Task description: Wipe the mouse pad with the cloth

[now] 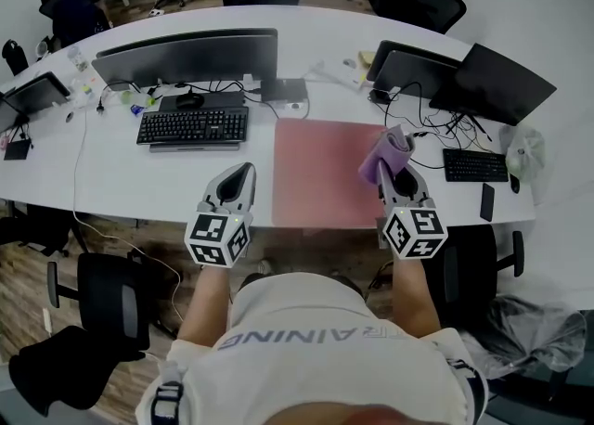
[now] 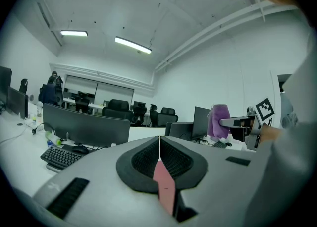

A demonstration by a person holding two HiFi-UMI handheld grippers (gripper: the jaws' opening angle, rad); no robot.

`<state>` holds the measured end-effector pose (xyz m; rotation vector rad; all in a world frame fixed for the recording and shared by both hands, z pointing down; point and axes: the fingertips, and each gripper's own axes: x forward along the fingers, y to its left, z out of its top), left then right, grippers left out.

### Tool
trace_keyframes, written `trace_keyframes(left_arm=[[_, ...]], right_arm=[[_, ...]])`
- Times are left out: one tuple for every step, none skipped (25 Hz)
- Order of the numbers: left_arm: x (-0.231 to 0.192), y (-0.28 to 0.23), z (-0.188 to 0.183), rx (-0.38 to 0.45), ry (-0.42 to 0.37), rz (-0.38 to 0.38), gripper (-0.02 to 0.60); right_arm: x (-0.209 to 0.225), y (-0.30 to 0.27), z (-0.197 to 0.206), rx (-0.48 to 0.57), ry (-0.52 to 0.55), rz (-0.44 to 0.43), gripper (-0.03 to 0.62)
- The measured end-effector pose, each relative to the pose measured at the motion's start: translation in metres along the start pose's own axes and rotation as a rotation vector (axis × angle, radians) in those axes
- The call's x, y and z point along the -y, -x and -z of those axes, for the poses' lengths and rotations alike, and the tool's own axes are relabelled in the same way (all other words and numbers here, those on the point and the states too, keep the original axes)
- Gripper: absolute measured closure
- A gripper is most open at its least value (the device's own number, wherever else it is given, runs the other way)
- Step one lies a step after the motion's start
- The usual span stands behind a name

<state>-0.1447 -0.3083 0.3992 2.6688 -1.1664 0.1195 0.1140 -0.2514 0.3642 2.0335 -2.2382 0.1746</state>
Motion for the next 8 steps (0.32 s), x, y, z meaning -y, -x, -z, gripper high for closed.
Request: trace_keyframes(left_arm=[[0.002, -0.001, 0.000, 0.001, -0.001, 0.002, 0.549], [0.005, -0.002, -0.001, 0.003, 0.000, 0.004, 0.549], [0.007, -0.003, -0.001, 0.005, 0.000, 0.005, 0.549], [0.009, -0.004, -0.002, 0.007, 0.000, 0.006, 0.549], [0.011, -0.005, -0.002, 0.008, -0.001, 0.006, 0.549], [0.013, -0.005, -0.003, 0.009, -0.002, 0.007, 0.549], [0.015, -0.006, -0.003, 0.010, -0.003, 0.008, 0.549], [0.016, -0.006, -0.004, 0.010, -0.004, 0.009, 0.549]], right_arm=[[0.002, 0.000, 0.000, -0.001, 0.001, -0.001, 0.497], [0.004, 0.001, 0.001, -0.002, 0.002, -0.001, 0.497], [0.005, 0.002, 0.001, -0.003, 0.004, -0.002, 0.497], [0.007, 0.002, 0.001, -0.004, 0.005, -0.002, 0.497], [0.008, 0.003, 0.001, -0.005, 0.007, -0.003, 0.497], [0.009, 0.004, 0.001, -0.006, 0.008, -0.003, 0.497], [0.010, 0.005, 0.001, -0.006, 0.009, -0.004, 0.497], [0.011, 0.006, 0.001, -0.007, 0.011, -0.004, 0.497]])
